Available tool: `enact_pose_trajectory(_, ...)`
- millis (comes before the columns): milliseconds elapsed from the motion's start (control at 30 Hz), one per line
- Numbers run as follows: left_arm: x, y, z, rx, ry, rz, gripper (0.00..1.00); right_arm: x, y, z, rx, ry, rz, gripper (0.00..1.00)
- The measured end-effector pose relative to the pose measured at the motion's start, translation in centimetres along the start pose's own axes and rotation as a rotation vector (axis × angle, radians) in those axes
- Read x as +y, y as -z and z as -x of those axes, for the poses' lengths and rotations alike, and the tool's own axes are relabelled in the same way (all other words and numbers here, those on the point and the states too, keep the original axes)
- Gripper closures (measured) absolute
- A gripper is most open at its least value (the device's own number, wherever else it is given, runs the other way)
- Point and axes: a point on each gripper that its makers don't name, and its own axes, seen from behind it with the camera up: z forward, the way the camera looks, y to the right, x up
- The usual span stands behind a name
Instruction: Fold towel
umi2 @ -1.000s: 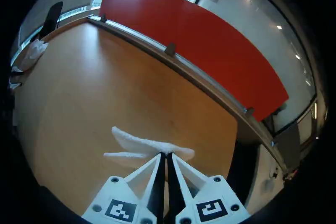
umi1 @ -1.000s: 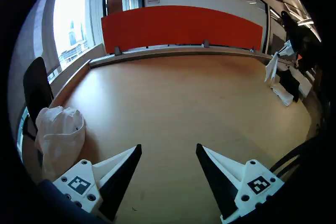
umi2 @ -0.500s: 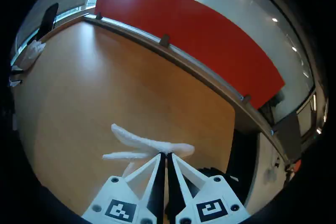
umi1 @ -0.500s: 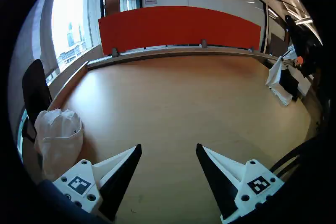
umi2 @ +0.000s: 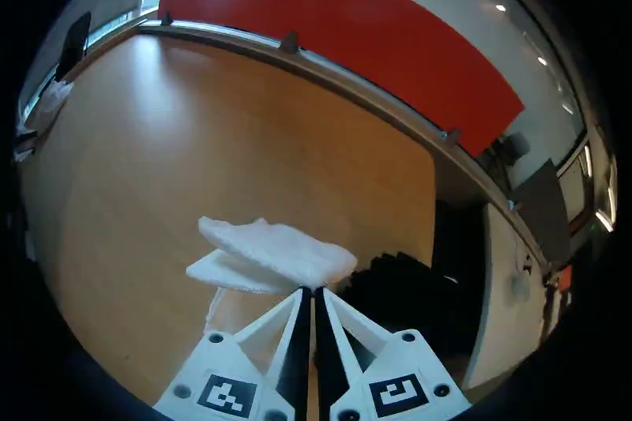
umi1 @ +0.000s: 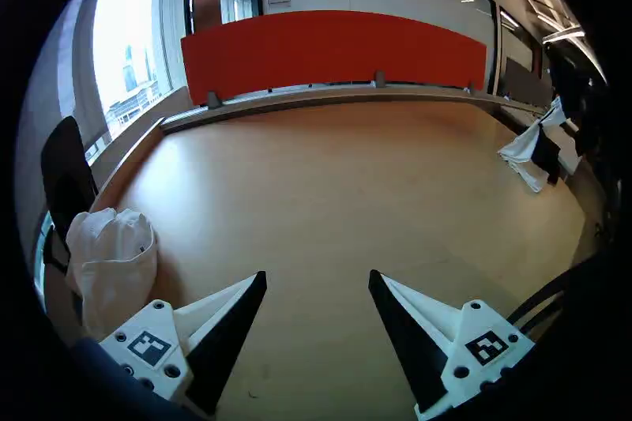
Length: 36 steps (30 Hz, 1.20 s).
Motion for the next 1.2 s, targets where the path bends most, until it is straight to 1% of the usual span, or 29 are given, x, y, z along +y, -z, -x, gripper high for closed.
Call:
enact_pose_trajectory(200, 0.0, 0.2, 0.0, 0.000, -0.005, 0.000, 0.04, 0.3, -0.1, 1.9, -0.029, -0.027, 0.005, 0.97)
enact_pose_trajectory(400, 0.0, 0.4, 0.0, 0.000, -0.010, -0.002, 0.04, 0.3, -0.5, 4.1, -0.074, -0.045, 0.010, 0.97)
enact_pose_trajectory(900, 0.1, 0.8, 0.3, -0.010, -0.027, -0.004, 0.04, 0.0, -1.7, 9.2, -0.160, -0.129, 0.011, 0.97)
enact_pose_trajectory(1200, 0.3, 0.9, 0.4, -0.017, -0.035, -0.005, 0.04, -0.4, -2.2, 11.8, -0.211, -0.156, 0.004, 0.97)
